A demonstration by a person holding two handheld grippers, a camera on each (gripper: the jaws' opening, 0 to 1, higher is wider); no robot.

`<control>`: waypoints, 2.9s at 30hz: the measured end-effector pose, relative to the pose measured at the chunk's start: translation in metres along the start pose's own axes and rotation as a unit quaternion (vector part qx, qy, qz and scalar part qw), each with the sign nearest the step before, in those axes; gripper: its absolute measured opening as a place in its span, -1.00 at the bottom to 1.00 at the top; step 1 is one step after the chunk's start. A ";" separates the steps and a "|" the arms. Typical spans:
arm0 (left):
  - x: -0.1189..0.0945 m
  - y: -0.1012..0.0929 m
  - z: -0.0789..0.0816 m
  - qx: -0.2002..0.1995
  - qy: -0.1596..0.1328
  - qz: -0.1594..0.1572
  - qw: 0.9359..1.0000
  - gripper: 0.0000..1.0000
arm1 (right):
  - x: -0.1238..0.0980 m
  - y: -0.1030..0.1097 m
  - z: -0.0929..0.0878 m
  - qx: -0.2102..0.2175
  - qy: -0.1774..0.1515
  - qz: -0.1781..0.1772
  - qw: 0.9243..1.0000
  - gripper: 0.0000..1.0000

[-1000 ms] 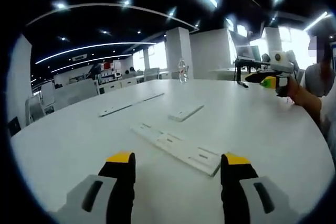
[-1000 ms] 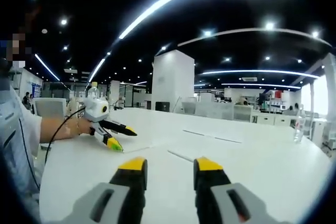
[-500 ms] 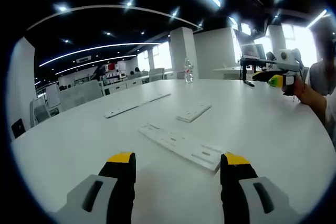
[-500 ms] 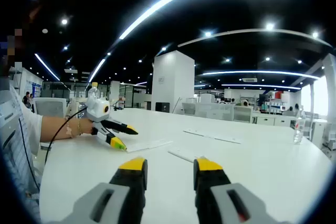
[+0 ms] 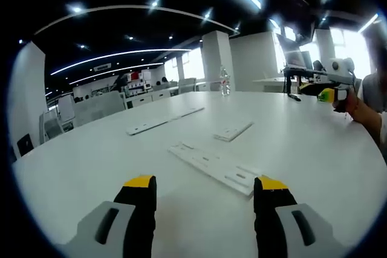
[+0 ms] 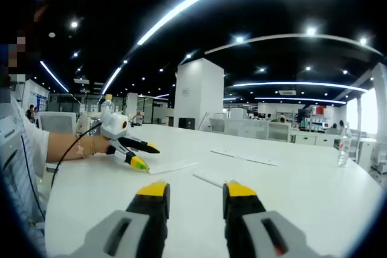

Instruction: Locate the socket holder cover, grip the socket holder cover, clip it into the socket holder slot.

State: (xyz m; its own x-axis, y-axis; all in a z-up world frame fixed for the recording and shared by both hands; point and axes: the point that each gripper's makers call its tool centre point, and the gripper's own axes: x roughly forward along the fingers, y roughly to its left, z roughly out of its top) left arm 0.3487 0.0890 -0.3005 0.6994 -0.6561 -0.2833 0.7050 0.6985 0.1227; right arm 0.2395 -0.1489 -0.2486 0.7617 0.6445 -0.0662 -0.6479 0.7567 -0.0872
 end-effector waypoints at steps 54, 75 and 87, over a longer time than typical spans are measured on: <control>0.015 -0.002 0.001 0.029 0.018 -0.009 0.999 0.38 | -0.002 0.002 0.006 0.000 -0.011 0.004 1.000 -0.28; 0.019 0.010 0.002 0.037 0.019 0.004 0.999 0.35 | -0.001 0.003 0.006 -0.001 -0.011 0.004 1.000 -0.28; 0.022 0.019 0.002 0.039 0.019 0.011 0.999 0.34 | -0.001 0.003 0.006 0.001 -0.009 0.005 1.000 -0.28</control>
State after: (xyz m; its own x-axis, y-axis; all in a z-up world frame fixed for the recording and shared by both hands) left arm 0.3781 0.0875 -0.3027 0.7106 -0.6285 -0.3165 0.6978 0.6871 0.2025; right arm 0.2371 -0.1465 -0.2433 0.7544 0.6546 -0.0488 -0.6561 0.7499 -0.0848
